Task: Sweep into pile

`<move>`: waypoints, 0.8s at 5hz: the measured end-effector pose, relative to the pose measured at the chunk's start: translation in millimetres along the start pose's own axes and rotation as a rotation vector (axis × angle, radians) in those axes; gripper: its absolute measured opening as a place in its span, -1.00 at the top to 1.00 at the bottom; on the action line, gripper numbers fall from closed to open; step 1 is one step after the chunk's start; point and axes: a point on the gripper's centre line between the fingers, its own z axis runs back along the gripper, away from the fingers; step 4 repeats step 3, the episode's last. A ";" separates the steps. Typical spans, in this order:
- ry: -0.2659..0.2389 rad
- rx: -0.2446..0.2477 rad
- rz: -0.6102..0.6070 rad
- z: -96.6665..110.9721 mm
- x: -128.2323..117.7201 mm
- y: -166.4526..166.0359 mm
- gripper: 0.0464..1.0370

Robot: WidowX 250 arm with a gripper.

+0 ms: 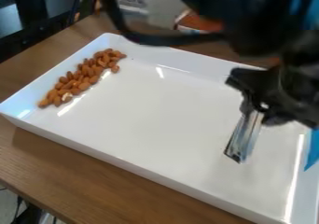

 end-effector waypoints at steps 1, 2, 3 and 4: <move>0.062 -0.109 0.122 -8.0 -1.2 -7.9 -0.28; 0.074 -0.163 0.202 -7.7 9.1 4.8 -0.84; 0.038 -0.290 0.293 31.9 37.1 45.1 -0.94; 0.038 -0.290 0.293 31.9 37.1 45.1 -0.94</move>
